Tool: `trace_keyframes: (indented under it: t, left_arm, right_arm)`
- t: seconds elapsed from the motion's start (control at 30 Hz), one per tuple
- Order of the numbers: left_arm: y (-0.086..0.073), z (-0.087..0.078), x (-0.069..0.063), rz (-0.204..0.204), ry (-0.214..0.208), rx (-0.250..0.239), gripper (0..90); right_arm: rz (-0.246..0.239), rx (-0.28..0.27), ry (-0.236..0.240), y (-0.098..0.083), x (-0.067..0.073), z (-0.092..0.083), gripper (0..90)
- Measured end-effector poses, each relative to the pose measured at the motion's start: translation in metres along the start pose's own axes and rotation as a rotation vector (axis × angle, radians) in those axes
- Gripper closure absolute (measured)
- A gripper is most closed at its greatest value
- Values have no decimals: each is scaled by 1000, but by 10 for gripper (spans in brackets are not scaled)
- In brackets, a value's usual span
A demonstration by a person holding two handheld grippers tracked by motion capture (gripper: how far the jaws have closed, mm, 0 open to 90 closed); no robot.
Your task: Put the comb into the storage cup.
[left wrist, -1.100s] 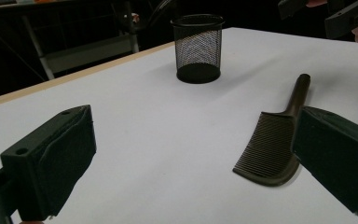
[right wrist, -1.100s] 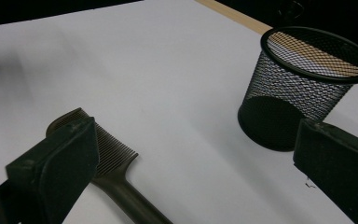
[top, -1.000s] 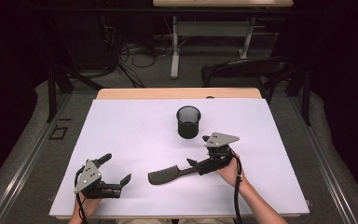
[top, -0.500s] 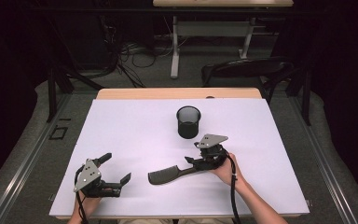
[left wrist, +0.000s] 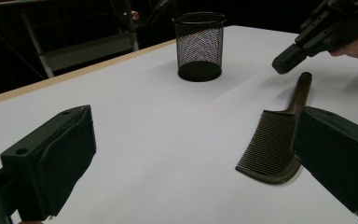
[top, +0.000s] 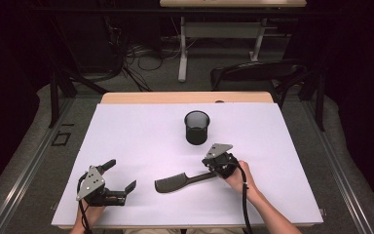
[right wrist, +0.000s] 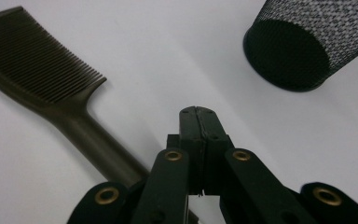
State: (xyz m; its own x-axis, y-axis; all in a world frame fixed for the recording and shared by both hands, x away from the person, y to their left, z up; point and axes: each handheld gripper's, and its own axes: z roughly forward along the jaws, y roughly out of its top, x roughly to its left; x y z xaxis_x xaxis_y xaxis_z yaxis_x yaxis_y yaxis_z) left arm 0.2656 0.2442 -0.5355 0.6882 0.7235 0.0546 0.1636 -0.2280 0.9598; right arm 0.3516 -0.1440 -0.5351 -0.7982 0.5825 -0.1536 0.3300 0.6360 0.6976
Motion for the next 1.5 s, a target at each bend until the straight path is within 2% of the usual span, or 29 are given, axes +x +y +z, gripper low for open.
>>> trace_keyframes:
  t: [0.17,0.53,0.87,1.5]
  left_arm:
    - [0,0,0,3,0,1,0]
    - [0,-1,0,2,1,-1,0]
    - [0,-1,0,3,3,2,0]
    - [0,-1,1,-1,4,0,0]
  right_arm:
    - [-11,57,-2,-3,2,6,900]
    - [-6,114,15,-8,0,8,900]
    - [-5,141,23,-10,1,7,900]
    - [7,181,48,-11,10,1,900]
